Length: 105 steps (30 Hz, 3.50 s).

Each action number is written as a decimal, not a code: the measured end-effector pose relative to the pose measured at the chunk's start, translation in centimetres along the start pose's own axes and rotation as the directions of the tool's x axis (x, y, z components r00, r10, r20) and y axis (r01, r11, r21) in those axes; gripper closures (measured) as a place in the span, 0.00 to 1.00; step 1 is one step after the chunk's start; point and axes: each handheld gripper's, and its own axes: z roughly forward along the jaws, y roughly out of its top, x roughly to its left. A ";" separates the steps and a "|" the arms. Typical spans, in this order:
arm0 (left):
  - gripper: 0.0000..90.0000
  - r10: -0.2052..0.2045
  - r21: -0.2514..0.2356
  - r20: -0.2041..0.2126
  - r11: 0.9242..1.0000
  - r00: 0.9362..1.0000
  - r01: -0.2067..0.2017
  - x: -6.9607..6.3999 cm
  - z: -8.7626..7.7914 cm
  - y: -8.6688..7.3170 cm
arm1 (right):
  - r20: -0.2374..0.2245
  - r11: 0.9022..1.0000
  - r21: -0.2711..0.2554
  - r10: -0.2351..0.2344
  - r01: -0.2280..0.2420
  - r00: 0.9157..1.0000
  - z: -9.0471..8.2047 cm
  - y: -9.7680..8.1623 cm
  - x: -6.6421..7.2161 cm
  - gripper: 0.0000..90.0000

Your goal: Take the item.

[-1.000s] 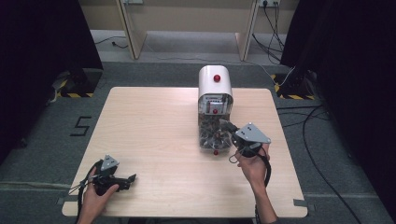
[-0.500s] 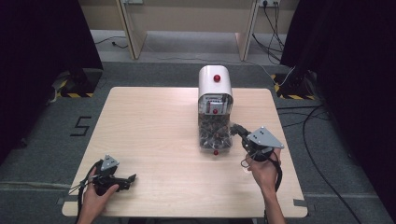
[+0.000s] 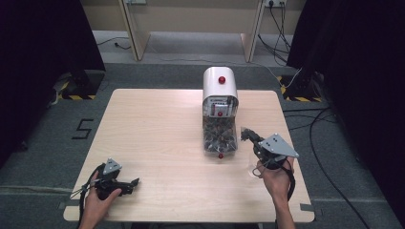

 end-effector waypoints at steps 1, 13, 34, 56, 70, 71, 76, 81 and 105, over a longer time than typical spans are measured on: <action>0.00 0.000 0.000 0.000 1.000 1.000 0.000 0.0 0.0 0.0 | 0.002 1.000 -0.003 -0.001 0.001 1.000 -0.1 0.0 -0.1 1.00; 0.00 0.000 0.000 0.000 1.000 1.000 0.000 0.0 0.0 0.0 | 0.038 1.000 -0.019 0.006 -0.005 0.999 -2.4 -0.4 -0.8 1.00; 0.00 0.000 0.000 0.000 1.000 1.000 0.000 0.0 0.0 0.0 | 0.071 1.000 0.009 0.014 -0.015 0.997 -5.5 -2.3 -1.4 1.00; 0.00 0.000 0.000 0.000 1.000 1.000 0.000 0.0 0.0 0.0 | 0.029 0.995 0.095 0.030 -0.033 0.999 -4.7 -5.0 -1.2 1.00; 0.00 0.000 0.000 0.000 1.000 1.000 0.000 0.0 0.0 0.0 | 0.011 0.989 0.142 0.037 -0.038 0.999 -3.7 -6.2 -1.1 1.00; 0.00 0.000 0.000 0.000 1.000 1.000 0.000 0.0 0.0 0.0 | 0.008 0.988 0.150 0.041 -0.042 0.999 -3.6 -6.3 -1.1 1.00; 0.00 0.000 0.000 0.000 1.000 1.000 0.000 0.0 0.0 0.0 | -0.002 0.986 0.162 0.039 -0.038 0.999 -3.3 -6.6 -1.0 1.00; 0.00 0.000 0.000 0.000 1.000 1.000 0.000 0.0 0.0 0.0 | -0.007 0.984 0.174 0.038 -0.036 0.999 -3.0 -6.9 -0.8 0.99; 0.00 0.000 0.000 0.000 1.000 1.000 0.000 0.0 0.0 0.0 | -0.021 0.984 0.173 0.052 -0.048 0.998 -2.8 -7.0 -0.6 0.91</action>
